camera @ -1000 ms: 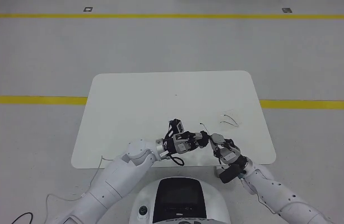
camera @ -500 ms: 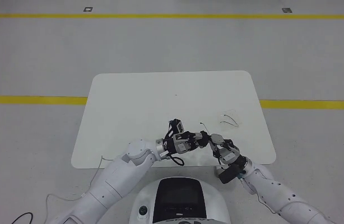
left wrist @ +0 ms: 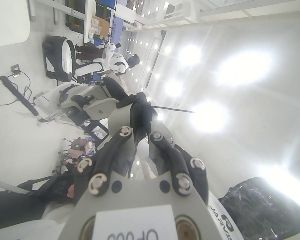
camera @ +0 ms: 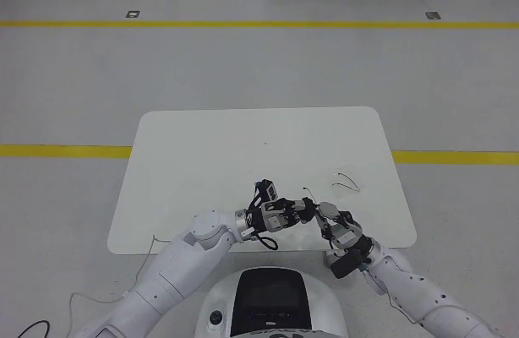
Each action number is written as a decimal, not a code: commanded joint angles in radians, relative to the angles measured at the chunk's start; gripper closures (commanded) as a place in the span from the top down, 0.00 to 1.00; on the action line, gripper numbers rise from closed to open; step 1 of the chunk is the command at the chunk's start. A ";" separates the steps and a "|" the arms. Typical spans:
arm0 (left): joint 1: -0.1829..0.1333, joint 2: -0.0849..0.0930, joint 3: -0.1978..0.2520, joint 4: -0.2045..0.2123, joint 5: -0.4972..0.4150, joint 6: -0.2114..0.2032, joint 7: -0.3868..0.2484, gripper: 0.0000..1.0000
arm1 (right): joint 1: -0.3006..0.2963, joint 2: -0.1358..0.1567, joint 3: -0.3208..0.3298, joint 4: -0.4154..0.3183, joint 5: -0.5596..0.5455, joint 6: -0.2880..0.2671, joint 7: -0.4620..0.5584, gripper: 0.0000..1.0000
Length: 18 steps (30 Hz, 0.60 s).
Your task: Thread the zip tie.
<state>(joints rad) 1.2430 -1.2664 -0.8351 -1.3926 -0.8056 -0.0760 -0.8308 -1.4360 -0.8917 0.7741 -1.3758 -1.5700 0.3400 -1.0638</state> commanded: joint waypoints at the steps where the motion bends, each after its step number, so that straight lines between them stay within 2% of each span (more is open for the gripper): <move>1: 0.000 0.000 0.000 0.000 0.000 0.000 0.000 0.00 | -0.004 -0.002 0.006 -0.001 0.000 0.000 -0.002 0.12; 13: 0.000 0.000 0.000 0.000 0.000 0.000 0.000 0.00 | -0.004 -0.007 0.012 -0.002 0.000 0.000 -0.001 0.10; 18: 0.000 0.000 0.000 0.000 0.000 0.000 0.000 0.00 | -0.002 -0.008 0.010 0.000 0.000 0.000 0.000 0.06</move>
<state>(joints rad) 1.2430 -1.2664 -0.8351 -1.3926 -0.8056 -0.0760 -0.8308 -1.4379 -0.8995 0.7845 -1.3760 -1.5700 0.3400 -1.0635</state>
